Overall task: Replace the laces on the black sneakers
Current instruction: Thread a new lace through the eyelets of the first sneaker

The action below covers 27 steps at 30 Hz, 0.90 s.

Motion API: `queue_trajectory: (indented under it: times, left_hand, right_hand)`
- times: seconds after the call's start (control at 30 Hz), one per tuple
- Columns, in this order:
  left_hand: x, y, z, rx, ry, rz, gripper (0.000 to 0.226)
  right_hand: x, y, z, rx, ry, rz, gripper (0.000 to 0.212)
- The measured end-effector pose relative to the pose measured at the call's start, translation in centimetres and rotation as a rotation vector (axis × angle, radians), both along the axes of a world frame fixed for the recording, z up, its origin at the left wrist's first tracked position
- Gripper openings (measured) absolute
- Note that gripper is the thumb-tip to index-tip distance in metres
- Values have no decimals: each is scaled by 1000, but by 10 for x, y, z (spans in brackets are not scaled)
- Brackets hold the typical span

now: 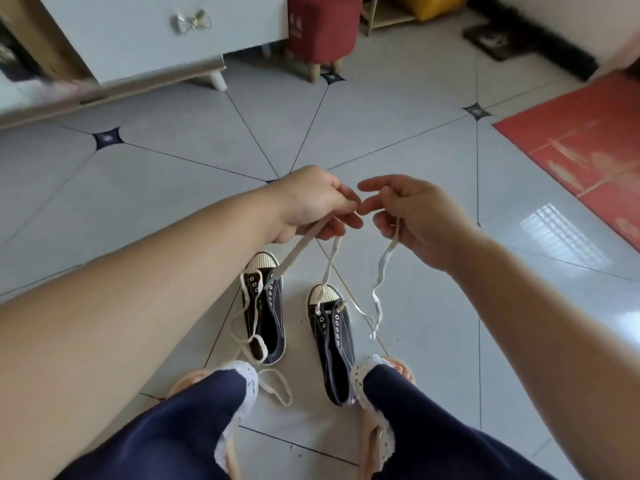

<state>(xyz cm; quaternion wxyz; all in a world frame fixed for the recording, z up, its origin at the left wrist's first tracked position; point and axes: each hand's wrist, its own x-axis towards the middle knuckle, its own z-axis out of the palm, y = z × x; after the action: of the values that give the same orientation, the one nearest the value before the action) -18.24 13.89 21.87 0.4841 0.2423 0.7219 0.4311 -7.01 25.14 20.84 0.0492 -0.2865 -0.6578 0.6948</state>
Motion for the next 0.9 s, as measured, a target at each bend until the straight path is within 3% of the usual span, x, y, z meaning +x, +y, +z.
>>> queue_trajectory:
  times: [0.13,0.33,0.53,0.9]
  left_hand:
    - [6,-3,36,92,-25,80,10]
    - [15,-9,70,196,-75,146,15]
    - [13,-10,93,278,35,177,15]
    - [5,-17,80,297,109,235,15]
  right_hand:
    - [1,-2,42,-53,84,-46,28]
    - [5,-10,84,70,129,-5,27]
    - [-3,-11,125,117,224,-87,19]
    - [-8,-15,109,125,130,-67,17]
